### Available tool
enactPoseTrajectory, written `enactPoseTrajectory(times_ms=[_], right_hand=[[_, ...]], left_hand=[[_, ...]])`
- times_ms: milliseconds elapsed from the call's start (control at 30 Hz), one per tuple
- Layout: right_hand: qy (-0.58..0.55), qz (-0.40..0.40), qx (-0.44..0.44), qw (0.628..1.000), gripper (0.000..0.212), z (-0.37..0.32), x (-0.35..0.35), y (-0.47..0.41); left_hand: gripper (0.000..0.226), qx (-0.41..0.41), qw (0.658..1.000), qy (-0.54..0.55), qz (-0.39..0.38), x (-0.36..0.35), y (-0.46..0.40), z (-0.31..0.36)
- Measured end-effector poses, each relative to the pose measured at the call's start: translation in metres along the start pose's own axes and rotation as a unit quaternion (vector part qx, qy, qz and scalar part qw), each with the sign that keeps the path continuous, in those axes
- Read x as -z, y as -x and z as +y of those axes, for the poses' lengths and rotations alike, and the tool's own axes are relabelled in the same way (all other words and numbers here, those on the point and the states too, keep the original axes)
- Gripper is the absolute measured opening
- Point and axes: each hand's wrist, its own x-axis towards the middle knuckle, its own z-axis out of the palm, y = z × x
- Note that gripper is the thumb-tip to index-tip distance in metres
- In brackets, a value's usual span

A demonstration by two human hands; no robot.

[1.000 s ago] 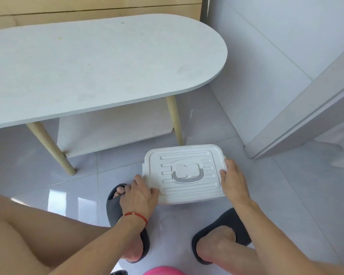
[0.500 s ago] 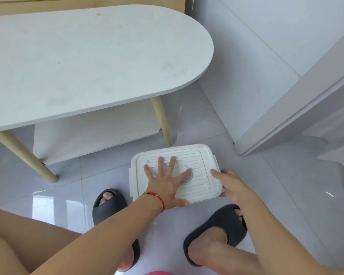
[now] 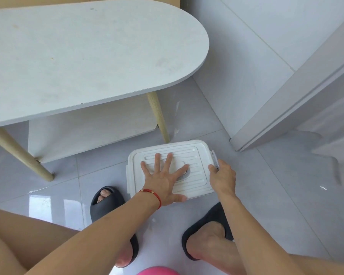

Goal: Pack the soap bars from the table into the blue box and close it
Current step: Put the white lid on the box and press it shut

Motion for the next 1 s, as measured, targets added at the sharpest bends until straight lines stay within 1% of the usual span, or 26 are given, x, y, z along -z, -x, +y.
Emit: enactPoseTrajectory(times_ms=[67, 233, 300, 367, 400, 433, 467, 500, 533, 567, 600, 633, 667, 700, 733, 767, 800, 833, 867, 900, 967, 1000], right_hand=[[0.025, 0.016, 0.007, 1.000, 0.022, -0.001, -0.002, 0.001], [0.041, 0.061, 0.014, 0.997, 0.022, -0.004, -0.009, 0.008], [0.043, 0.064, 0.017, 0.997, 0.020, -0.004, -0.010, 0.008], [0.074, 0.050, 0.031, 0.995, 0.017, -0.005, -0.010, 0.008], [0.109, 0.043, 0.044, 0.992, 0.016, -0.007, -0.010, 0.011], [0.156, 0.043, 0.068, 0.984, 0.024, -0.009, -0.011, 0.014], [0.212, 0.041, 0.101, 0.971, 0.042, -0.011, -0.014, 0.018], [0.253, 0.027, 0.142, 0.957, 0.058, -0.015, -0.017, 0.024], [0.277, -0.002, 0.190, 0.942, 0.069, -0.020, -0.021, 0.029], [0.287, -0.046, 0.236, 0.927, 0.075, -0.025, -0.026, 0.033], [0.287, -0.093, 0.272, 0.914, 0.078, -0.032, -0.034, 0.036], [0.285, -0.136, 0.289, 0.904, 0.080, -0.036, -0.042, 0.039], [0.285, -0.169, 0.292, 0.897, 0.083, -0.039, -0.050, 0.042], [0.286, -0.190, 0.286, 0.895, 0.085, -0.040, -0.055, 0.044], [0.287, -0.201, 0.278, 0.895, 0.086, -0.038, -0.058, 0.046], [0.286, -0.204, 0.274, 0.895, 0.086, -0.037, -0.059, 0.046], [0.284, -0.205, 0.273, 0.896, 0.087, -0.035, -0.060, 0.046], [0.283, -0.205, 0.269, 0.898, 0.087, -0.033, -0.059, 0.045], [0.284, -0.205, 0.268, 0.898, 0.087, -0.033, -0.058, 0.044], [0.286, -0.206, 0.266, 0.897, 0.087, -0.034, -0.059, 0.043], [0.291, -0.207, 0.265, 0.896, 0.087, -0.035, -0.059, 0.044], [0.291, -0.206, 0.265, 0.896, 0.087, -0.035, -0.060, 0.045]], left_hand=[[0.099, 0.000, 1.000, 0.001, 0.001, -0.001, -0.001, 0.000], [0.097, -0.007, 1.000, 0.017, 0.012, -0.004, 0.002, -0.002], [0.095, -0.018, 0.999, 0.032, 0.024, -0.005, 0.004, -0.003], [0.086, -0.032, 0.995, 0.074, 0.053, -0.005, 0.008, -0.009], [0.078, -0.032, 0.989, 0.118, 0.087, -0.005, 0.012, -0.017], [0.069, -0.020, 0.975, 0.178, 0.134, -0.007, 0.018, -0.026], [0.063, 0.009, 0.956, 0.227, 0.188, -0.010, 0.025, -0.037], [0.062, 0.059, 0.936, 0.256, 0.236, -0.014, 0.033, -0.048], [0.066, 0.126, 0.915, 0.280, 0.261, -0.017, 0.040, -0.058], [0.078, 0.204, 0.890, 0.322, 0.250, -0.019, 0.046, -0.064], [0.094, 0.279, 0.856, 0.383, 0.205, -0.019, 0.050, -0.069], [0.108, 0.336, 0.818, 0.444, 0.143, -0.019, 0.050, -0.071], [0.116, 0.368, 0.777, 0.504, 0.080, -0.018, 0.050, -0.074], [0.114, 0.376, 0.732, 0.567, 0.029, -0.017, 0.050, -0.075], [0.103, 0.369, 0.690, 0.622, -0.008, -0.015, 0.050, -0.077], [0.083, 0.354, 0.669, 0.653, -0.023, -0.015, 0.051, -0.080], [0.061, 0.337, 0.674, 0.658, -0.014, -0.017, 0.052, -0.082], [0.047, 0.328, 0.694, 0.641, 0.005, -0.020, 0.051, -0.082], [0.044, 0.326, 0.708, 0.626, 0.027, -0.021, 0.051, -0.082], [0.046, 0.335, 0.711, 0.616, 0.045, -0.022, 0.050, -0.082], [0.051, 0.363, 0.695, 0.617, 0.061, -0.021, 0.051, -0.082], [0.051, 0.370, 0.701, 0.606, 0.071, -0.020, 0.051, -0.082]])
